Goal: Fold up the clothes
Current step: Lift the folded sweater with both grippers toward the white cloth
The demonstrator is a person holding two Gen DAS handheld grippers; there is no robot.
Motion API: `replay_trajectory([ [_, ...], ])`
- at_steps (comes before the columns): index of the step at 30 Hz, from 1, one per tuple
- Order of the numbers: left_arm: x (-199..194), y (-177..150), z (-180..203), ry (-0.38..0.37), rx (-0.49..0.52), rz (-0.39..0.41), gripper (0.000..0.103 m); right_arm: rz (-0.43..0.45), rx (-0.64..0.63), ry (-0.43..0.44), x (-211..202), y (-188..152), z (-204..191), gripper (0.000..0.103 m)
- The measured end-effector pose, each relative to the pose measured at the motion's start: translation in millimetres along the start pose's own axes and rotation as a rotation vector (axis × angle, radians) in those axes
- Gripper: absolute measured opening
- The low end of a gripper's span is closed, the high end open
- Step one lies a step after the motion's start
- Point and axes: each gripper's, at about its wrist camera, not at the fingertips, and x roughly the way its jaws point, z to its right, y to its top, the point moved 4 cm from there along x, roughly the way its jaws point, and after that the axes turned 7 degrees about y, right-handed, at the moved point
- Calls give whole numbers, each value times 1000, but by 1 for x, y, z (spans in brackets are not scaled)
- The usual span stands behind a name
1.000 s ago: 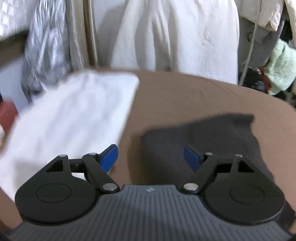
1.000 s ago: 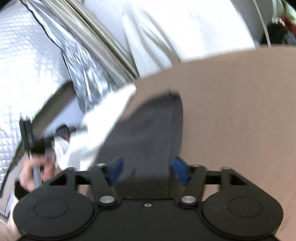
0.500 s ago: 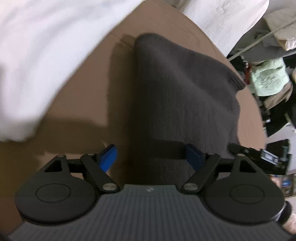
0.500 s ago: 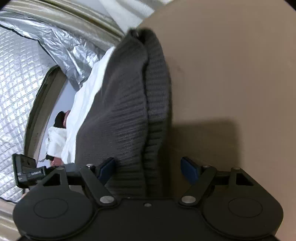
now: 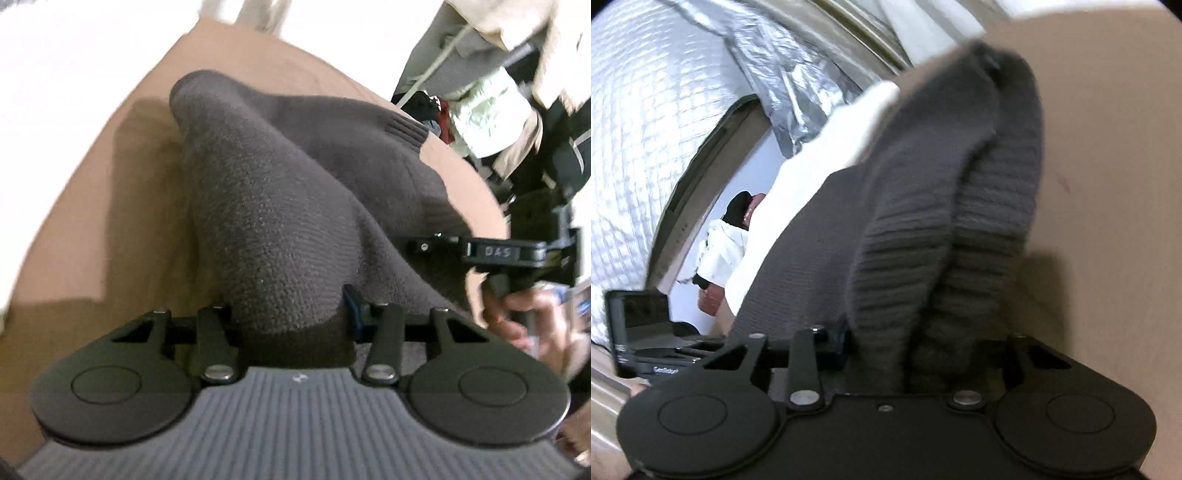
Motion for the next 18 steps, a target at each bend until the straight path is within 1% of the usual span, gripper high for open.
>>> replay_trajectory([
  [2,-8,0,11,43,54,33,44,7,-80,-39,-8,0,-22,36],
  [4,-18,2,16,61,85,68,44,16,-150,-75,-15,1,-43,35],
  [7,-32,5,20,78,116,116,44,49,-198,-121,-20,6,-63,35],
  [10,-44,12,18,65,101,155,44,96,-205,-100,-35,8,-67,34],
  [13,-50,19,19,58,87,179,44,126,-238,-87,-39,11,-79,34],
  [15,-60,23,11,46,30,171,44,130,-267,-84,-40,11,-85,34],
  [18,-76,26,-1,68,-41,179,44,136,-298,-63,-38,11,-94,34],
])
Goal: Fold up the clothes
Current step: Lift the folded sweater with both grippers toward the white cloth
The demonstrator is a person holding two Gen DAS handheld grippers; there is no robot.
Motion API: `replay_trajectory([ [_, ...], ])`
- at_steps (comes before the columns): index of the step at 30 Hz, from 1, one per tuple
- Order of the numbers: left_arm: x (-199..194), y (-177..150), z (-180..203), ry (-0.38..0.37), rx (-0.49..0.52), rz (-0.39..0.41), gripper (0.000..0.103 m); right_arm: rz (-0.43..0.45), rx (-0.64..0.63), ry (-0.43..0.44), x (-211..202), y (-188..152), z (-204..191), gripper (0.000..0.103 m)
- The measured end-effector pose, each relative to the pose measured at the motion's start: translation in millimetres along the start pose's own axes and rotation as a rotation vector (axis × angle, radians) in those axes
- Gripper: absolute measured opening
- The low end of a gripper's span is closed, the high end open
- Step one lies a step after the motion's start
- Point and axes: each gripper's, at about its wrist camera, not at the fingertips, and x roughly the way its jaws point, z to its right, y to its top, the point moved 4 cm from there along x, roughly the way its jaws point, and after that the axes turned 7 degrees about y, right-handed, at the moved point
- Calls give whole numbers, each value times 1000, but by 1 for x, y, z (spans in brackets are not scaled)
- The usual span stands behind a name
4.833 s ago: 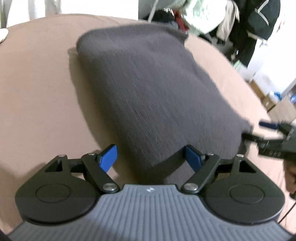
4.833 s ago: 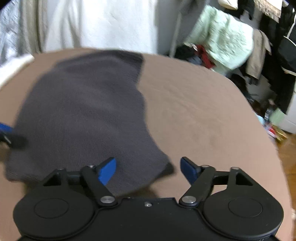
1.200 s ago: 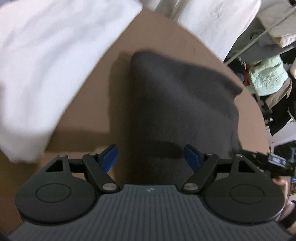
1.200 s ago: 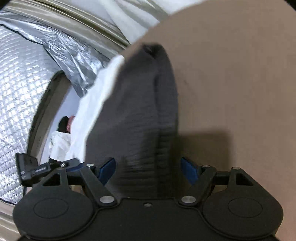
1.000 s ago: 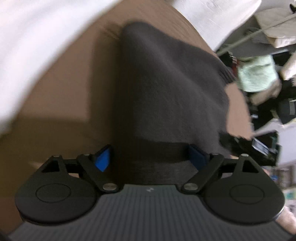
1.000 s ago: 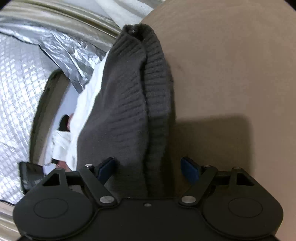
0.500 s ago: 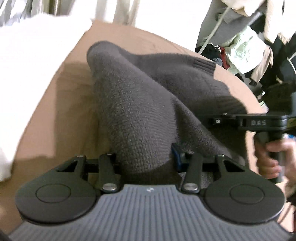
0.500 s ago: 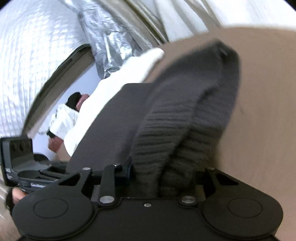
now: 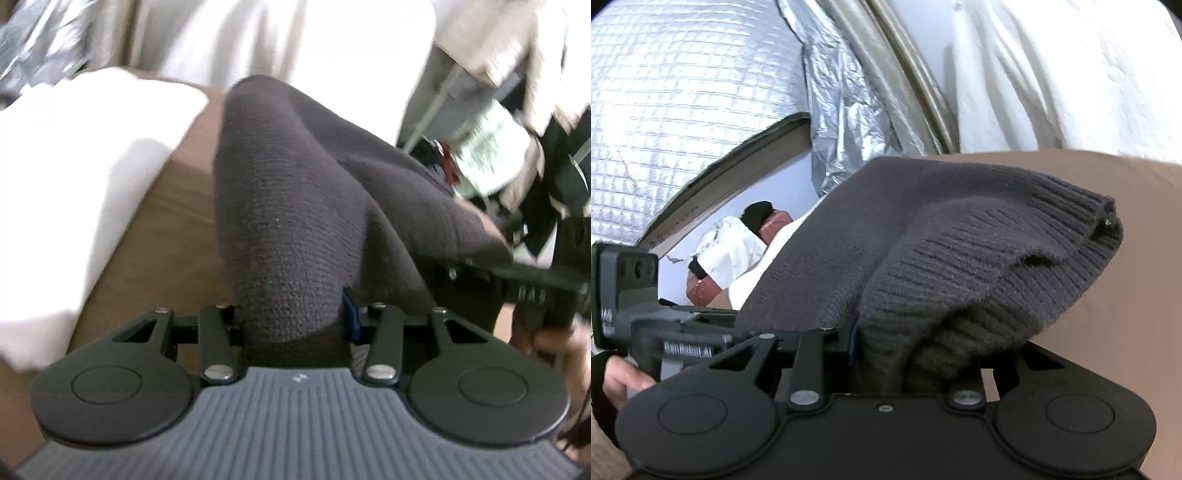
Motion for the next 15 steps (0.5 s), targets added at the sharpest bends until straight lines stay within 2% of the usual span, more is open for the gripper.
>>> replay_trajectory([
  [10,-68,14,-31,199,-59,26,44,-5,-105,156,40,6,-64,33],
  [15,-97,45,-57,251,-64,8,42,-15,-193,169,56,26,-100,33],
])
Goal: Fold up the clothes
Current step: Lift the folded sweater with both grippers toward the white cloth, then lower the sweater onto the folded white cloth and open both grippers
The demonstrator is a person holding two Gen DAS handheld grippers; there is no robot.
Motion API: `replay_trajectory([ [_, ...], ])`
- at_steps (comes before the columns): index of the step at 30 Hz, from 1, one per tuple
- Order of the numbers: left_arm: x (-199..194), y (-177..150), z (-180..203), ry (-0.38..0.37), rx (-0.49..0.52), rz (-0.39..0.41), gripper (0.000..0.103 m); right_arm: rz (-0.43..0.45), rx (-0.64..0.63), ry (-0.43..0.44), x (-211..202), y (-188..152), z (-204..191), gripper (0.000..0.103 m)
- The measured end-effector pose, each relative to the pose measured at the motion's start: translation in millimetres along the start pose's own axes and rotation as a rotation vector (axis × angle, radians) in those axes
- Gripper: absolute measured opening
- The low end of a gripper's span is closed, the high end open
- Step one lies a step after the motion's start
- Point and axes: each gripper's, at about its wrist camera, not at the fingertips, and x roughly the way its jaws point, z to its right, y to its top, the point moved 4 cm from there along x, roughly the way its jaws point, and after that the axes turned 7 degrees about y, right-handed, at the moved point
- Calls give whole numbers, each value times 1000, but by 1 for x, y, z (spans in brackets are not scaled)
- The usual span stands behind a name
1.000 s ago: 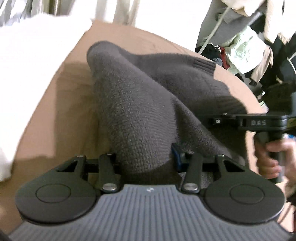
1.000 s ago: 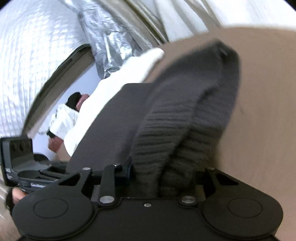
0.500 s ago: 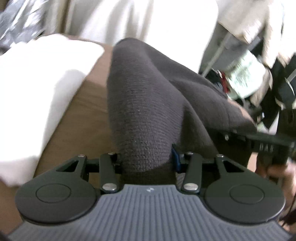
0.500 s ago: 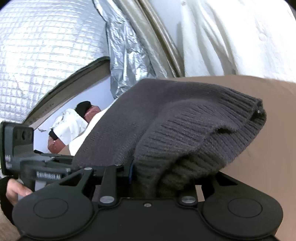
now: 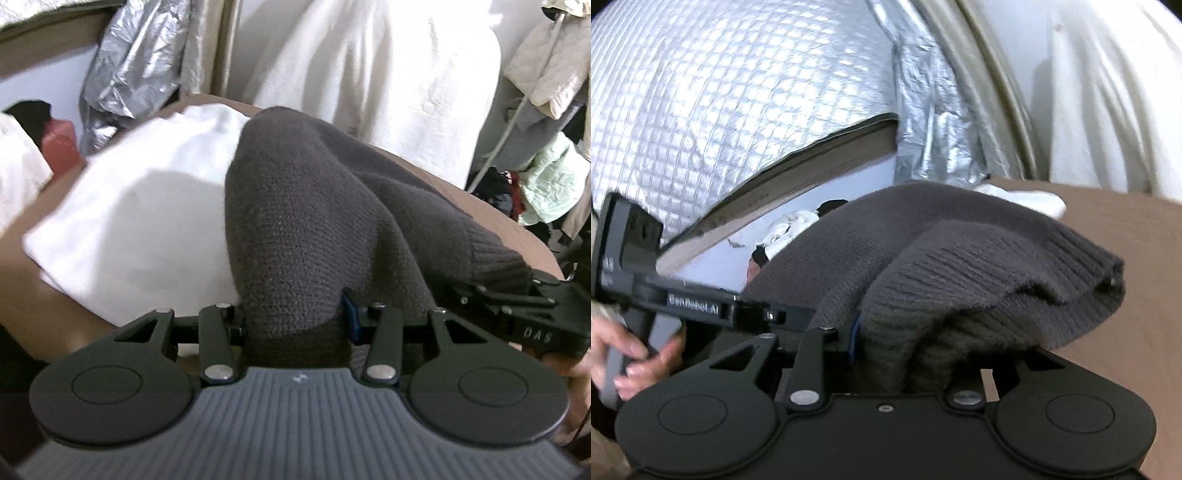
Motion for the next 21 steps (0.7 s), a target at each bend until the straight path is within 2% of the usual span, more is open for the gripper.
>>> replay_trajectory([
  [2,-5,19,-19,15,-21,-6,42,-14,-41,-5,8,15,-10,33],
  [8,5,87,-61,103,10,19,42,-20,-118,-2,53,72,-29,33],
  [11,18,126,-71,171,83,47,42,4,-155,-11,86,100,-38,32],
  [13,31,150,-81,192,89,38,42,39,-178,-24,104,116,-38,32],
  [14,39,161,-87,198,75,20,44,51,-186,-28,113,123,-35,33],
  [15,53,170,-92,212,77,-5,50,58,-171,-23,124,129,-27,34],
  [16,73,177,-97,246,95,-32,55,65,-139,-12,137,133,-18,41],
  [17,93,180,-102,297,105,-50,65,63,-85,6,152,133,-3,47],
  [19,133,177,-125,426,103,-46,68,-29,19,24,197,114,37,81],
  [20,150,171,-139,469,93,-46,67,-85,64,28,220,102,57,79],
  [21,162,160,-151,457,59,-60,67,-134,86,-7,240,86,75,76],
])
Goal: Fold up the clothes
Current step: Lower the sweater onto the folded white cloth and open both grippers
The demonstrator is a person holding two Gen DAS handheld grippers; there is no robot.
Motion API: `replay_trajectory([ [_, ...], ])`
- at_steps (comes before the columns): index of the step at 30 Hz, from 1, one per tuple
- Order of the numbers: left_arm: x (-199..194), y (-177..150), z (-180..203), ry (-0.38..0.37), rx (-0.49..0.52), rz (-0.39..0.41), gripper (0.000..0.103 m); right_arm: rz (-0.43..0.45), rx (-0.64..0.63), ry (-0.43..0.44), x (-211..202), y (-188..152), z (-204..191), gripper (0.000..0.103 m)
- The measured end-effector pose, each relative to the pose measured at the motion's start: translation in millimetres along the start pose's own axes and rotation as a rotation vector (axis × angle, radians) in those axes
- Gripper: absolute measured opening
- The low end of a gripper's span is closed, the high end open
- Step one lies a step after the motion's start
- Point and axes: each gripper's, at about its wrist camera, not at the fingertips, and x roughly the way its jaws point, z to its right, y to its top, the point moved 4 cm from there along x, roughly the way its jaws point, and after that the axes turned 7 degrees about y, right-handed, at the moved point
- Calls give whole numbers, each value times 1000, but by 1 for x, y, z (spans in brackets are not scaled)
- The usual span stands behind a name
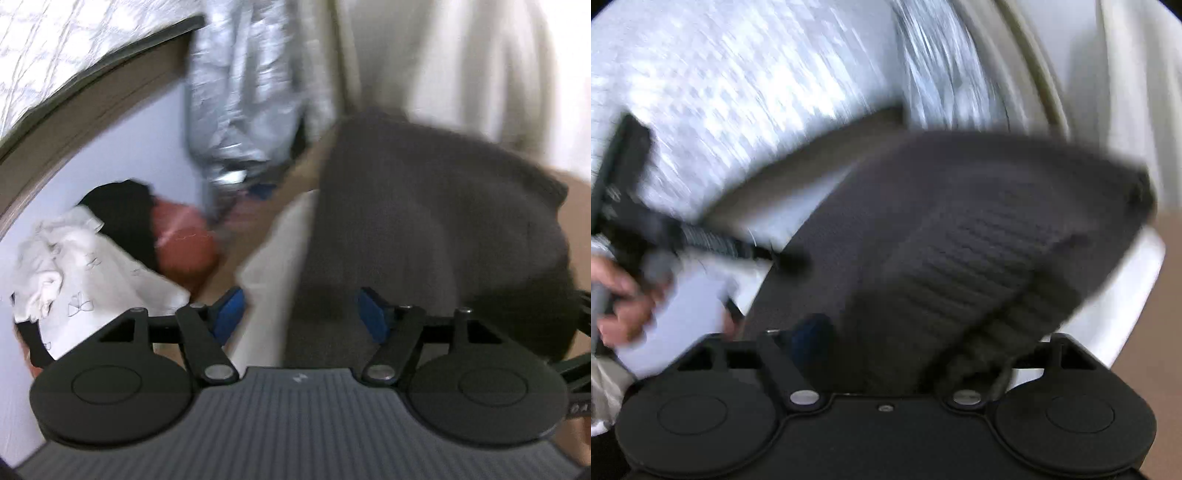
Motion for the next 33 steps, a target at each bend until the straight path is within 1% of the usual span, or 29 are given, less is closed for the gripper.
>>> replay_trajectory([
  [1,15,-13,-4,-39,-38,-29,66,-35,6,-61,14,-17,16,76],
  [2,29,-25,-9,-77,-76,-59,65,-46,26,-83,19,-34,29,75],
  [3,44,-38,-13,-116,-113,-88,65,-21,72,-40,13,-48,39,75],
  [4,52,-50,-16,-153,-151,-96,66,19,131,35,2,-60,45,75],
  [5,55,-60,-21,-186,-203,-87,67,44,173,90,-8,-70,49,76],
  [6,58,-70,-27,-218,-264,-76,69,56,199,127,-16,-77,50,76],
  [7,60,-79,-34,-250,-325,-64,70,60,211,150,-22,-84,51,76],
  [8,63,-88,-43,-286,-402,-61,74,49,207,163,-25,-87,50,76],
  [10,65,-104,-61,-340,-534,-64,75,0,191,183,-27,-87,45,76],
  [12,69,-119,-75,-364,-621,-79,75,-26,205,196,-28,-86,43,77],
  [14,74,-131,-87,-401,-671,-94,75,-48,229,212,-30,-85,42,77],
  [17,69,-149,-94,-462,-694,-71,75,-56,275,238,-21,-86,42,79],
  [18,69,-153,-94,-473,-710,-61,75,-52,284,240,-19,-88,42,81],
  [19,69,-157,-94,-477,-732,-51,75,-45,297,237,-17,-91,42,85],
  [21,74,-158,-94,-475,-789,-65,77,-34,340,227,-8,-94,45,92],
  [22,78,-156,-93,-469,-803,-79,78,-31,371,221,-2,-95,46,93],
  [24,87,-151,-85,-441,-789,-116,78,-24,409,218,7,-94,44,94],
  [25,87,-150,-80,-424,-769,-123,72,-21,424,218,12,-94,42,93],
  [26,81,-142,-73,-381,-687,-103,46,-22,433,231,15,-93,38,88],
  [27,74,-129,-63,-323,-568,-70,40,-40,459,264,19,-93,33,59],
  [28,65,-117,-53,-264,-450,-38,37,-54,520,309,21,-93,26,54],
  [29,56,-102,-47,-222,-376,-13,34,-51,593,360,23,-93,19,52],
  [30,46,-86,-44,-192,-330,7,34,-45,669,411,24,-90,10,50],
  [31,37,-72,-46,-182,-324,13,34,-36,732,449,24,-85,1,50],
  [32,29,-61,-49,-180,-324,7,34,-24,764,471,24,-79,-8,50],
  [33,22,-51,-52,-175,-313,-1,34,-19,746,464,23,-74,-16,51],
])
